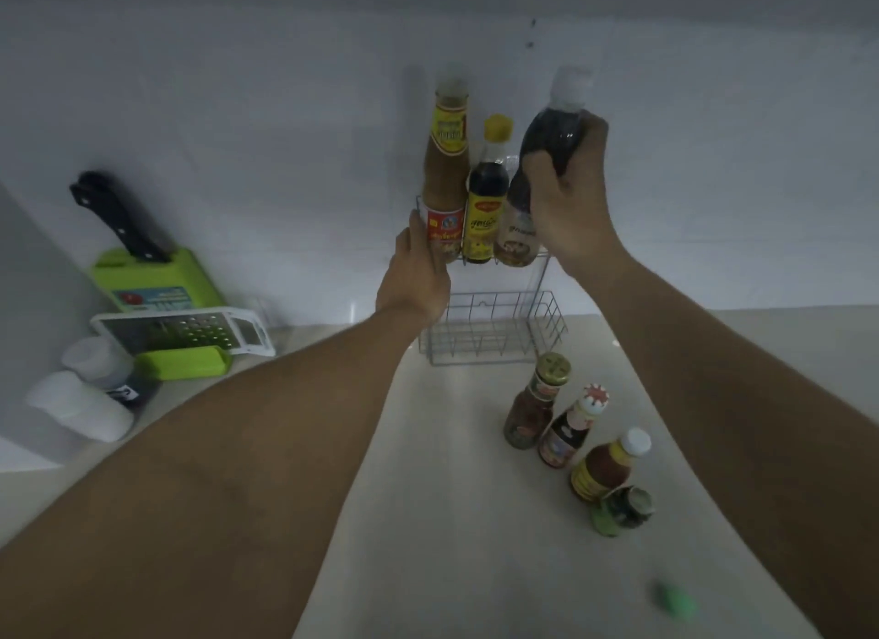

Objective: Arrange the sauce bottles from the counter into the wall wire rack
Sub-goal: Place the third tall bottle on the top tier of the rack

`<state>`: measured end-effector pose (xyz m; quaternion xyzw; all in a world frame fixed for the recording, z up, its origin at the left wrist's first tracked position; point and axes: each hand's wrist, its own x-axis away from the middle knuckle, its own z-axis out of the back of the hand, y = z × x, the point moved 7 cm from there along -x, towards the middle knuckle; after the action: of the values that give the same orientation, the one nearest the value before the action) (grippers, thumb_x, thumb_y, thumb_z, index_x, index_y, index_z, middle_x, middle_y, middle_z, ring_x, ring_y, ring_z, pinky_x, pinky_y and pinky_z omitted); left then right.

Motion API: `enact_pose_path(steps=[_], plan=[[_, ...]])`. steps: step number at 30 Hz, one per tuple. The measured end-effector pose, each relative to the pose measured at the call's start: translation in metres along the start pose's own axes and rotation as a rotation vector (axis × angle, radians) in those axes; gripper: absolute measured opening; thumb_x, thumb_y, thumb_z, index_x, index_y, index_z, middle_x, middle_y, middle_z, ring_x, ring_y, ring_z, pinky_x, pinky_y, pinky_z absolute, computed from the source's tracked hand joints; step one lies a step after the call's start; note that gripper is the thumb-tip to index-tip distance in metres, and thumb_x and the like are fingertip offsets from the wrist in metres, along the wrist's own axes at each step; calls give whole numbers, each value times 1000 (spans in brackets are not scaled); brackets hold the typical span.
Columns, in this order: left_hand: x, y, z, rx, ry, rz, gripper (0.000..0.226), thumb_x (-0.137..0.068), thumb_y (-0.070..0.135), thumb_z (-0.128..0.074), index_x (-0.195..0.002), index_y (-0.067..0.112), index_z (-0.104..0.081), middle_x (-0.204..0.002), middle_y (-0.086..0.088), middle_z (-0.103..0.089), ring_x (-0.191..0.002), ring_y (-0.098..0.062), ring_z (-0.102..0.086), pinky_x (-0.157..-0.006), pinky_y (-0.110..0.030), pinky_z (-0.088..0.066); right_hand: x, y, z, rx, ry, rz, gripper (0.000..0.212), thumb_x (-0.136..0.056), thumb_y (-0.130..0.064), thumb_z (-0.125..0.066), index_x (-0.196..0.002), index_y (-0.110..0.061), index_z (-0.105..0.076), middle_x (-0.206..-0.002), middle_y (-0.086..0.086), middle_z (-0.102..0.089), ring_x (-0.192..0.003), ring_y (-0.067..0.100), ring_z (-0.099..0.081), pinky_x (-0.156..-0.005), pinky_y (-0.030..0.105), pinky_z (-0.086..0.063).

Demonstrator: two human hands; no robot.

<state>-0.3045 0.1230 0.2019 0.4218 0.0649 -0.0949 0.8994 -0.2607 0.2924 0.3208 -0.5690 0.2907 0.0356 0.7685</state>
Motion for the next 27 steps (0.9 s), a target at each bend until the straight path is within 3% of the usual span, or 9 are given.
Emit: enact_pose_path(steps=[4,8,12,15,20,22,27], plan=[[-12,3,-3,55,44,49,45,-108,31,-27,-149,16,-35,-140,-12,-53,-121,-31,-56,-100,-41,-45,-31,6,5,44,-9,31,43,-92,2,-44,-132,0,-27,-96,3,-46,-74,9,-54,-65,26,-53],[-11,-7,-2,74,58,69,43,-107,32,-28,-147,20,-38,-138,-10,-55,-119,-29,-57,-102,-42,-47,-36,18,-8,66,-53,17,40,-89,-1,-42,-126,-7,-28,-93,1,-45,-68,10,-53,-62,30,-52],[-10,1,-4,115,51,33,43,-107,32,-29,-147,19,-38,-138,-10,-54,-118,-28,-57,-104,-44,-47,-40,37,-5,113,-75,-62,36,-89,-7,-43,-120,-18,-28,-92,-6,-47,-74,13,-56,-70,36,-54],[-9,-1,-5,130,50,40,44,-108,31,-29,-149,19,-36,-139,-9,-52,-121,-27,-56,-106,-42,-47,-40,57,-7,111,-115,-146,30,-92,-9,-42,-119,-18,-30,-92,-4,-50,-80,12,-57,-72,32,-54],[-8,-1,-5,116,33,40,45,-108,30,-28,-152,18,-32,-143,-9,-50,-125,-27,-55,-108,-42,-46,-34,76,-7,128,-175,-207,35,-99,-9,-44,-133,-7,-37,-97,-7,-52,-84,2,-57,-64,13,-50],[-7,0,-5,112,32,44,45,-108,30,-28,-152,18,-32,-144,-9,-50,-125,-27,-54,-108,-41,-45,-38,81,-7,161,-189,-214,37,-96,-14,-49,-132,-7,-40,-99,-8,-54,-89,3,-58,-69,15,-49],[-8,0,-6,119,19,54,46,-108,30,-28,-152,18,-31,-145,-8,-49,-127,-27,-53,-110,-40,-44,-36,102,-17,236,-339,-250,52,-83,-31,-59,-130,-14,-48,-106,-2,-62,-101,13,-64,-91,38,-57]])
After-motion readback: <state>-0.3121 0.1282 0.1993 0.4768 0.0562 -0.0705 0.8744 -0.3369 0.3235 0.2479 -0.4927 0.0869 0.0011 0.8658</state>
